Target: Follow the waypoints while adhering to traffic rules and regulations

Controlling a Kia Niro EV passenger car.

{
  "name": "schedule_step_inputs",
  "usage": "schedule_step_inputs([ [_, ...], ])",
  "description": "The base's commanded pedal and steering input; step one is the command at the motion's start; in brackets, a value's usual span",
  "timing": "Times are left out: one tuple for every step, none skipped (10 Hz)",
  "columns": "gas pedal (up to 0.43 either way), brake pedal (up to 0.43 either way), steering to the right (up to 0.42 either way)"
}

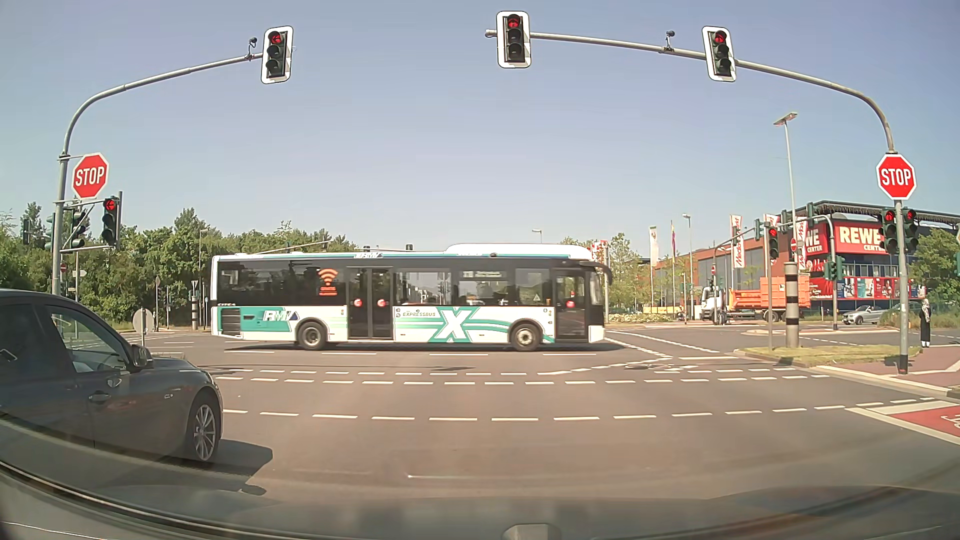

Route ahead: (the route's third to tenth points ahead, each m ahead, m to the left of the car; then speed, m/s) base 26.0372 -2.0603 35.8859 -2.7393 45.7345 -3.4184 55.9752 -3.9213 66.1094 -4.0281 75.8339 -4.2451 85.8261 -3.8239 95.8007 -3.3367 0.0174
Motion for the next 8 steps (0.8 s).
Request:
schedule_step_inputs([
  [0.000, 0.262, 0.008],
  [0.000, 0.256, 0.008],
  [0.000, 0.262, 0.008],
  [0.000, 0.262, 0.008],
  [0.000, 0.262, 0.008],
  [0.000, 0.262, 0.008],
  [0.000, 0.262, 0.008],
  [0.000, 0.262, 0.008],
])
